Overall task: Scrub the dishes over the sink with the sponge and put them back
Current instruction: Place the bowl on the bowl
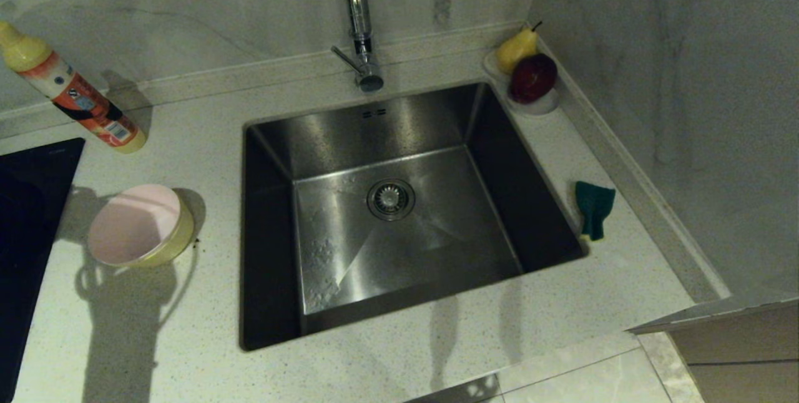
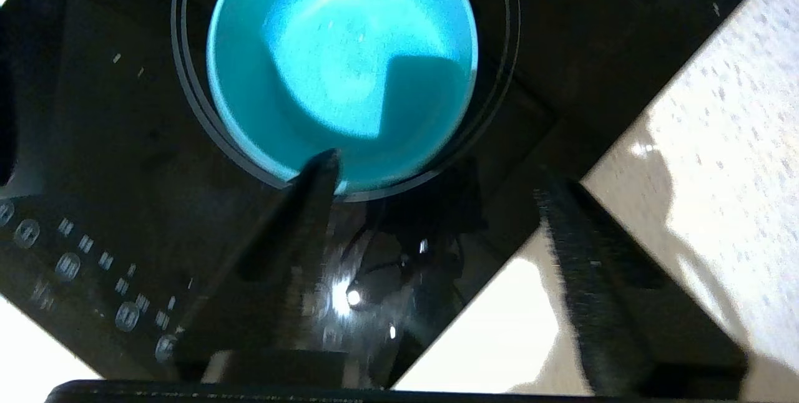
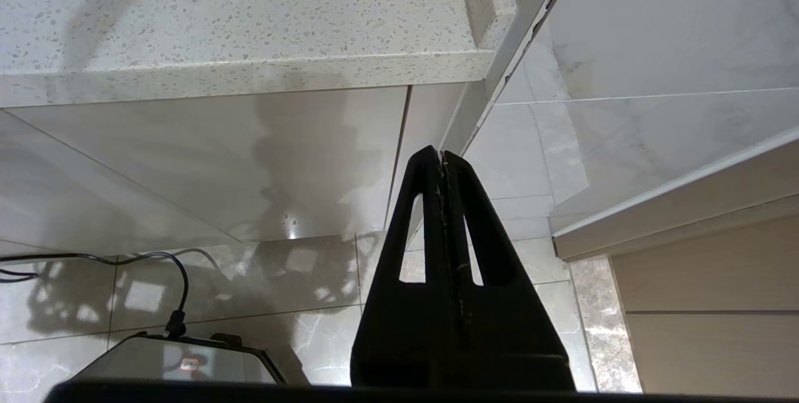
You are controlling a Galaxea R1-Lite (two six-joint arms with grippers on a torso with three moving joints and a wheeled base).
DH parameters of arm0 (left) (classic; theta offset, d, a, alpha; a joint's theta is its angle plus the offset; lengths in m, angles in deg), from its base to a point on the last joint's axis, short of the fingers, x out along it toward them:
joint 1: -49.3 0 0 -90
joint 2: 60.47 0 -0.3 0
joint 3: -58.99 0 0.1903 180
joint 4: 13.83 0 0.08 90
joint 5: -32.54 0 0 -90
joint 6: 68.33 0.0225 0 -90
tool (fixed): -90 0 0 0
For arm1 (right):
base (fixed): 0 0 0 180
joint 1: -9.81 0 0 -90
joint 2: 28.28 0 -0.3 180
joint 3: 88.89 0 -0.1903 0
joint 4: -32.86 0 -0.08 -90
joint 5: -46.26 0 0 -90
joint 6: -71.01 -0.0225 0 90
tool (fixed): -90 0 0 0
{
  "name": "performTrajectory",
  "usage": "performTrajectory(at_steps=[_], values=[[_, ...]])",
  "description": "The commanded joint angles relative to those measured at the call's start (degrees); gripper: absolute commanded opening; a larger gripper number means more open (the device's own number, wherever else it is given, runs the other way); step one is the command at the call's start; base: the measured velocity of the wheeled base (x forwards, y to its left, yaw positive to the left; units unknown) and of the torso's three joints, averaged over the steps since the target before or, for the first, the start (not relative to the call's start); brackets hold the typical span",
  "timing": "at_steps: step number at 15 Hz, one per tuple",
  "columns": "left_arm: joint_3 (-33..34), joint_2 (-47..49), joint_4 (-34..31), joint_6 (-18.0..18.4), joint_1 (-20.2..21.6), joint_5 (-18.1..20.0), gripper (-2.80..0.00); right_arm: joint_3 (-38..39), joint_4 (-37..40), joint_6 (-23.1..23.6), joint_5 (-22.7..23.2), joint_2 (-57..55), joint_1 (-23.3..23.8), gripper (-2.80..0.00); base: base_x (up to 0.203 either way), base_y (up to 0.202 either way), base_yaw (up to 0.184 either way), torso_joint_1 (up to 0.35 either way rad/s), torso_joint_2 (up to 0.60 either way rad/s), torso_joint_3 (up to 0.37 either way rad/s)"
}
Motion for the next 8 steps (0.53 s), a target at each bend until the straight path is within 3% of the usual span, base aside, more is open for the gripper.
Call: performTrajectory(at_steps=[1, 8], values=[[-3.66, 4.27, -0.11, -0.2, -0.01, 0.17, 0.0, 0.01, -0.01, 0.05, 0.01, 0.01, 0.06, -2.8, 0.0, 0.0, 0.0, 0.0, 0.0, 0.0], [-5.45, 7.69, -0.06, -0.05, -0.18, 2.68, 0.0, 0.01, -0.01, 0.05, 0.09, 0.01, -0.03, -2.8, 0.0, 0.0, 0.0, 0.0, 0.0, 0.0]])
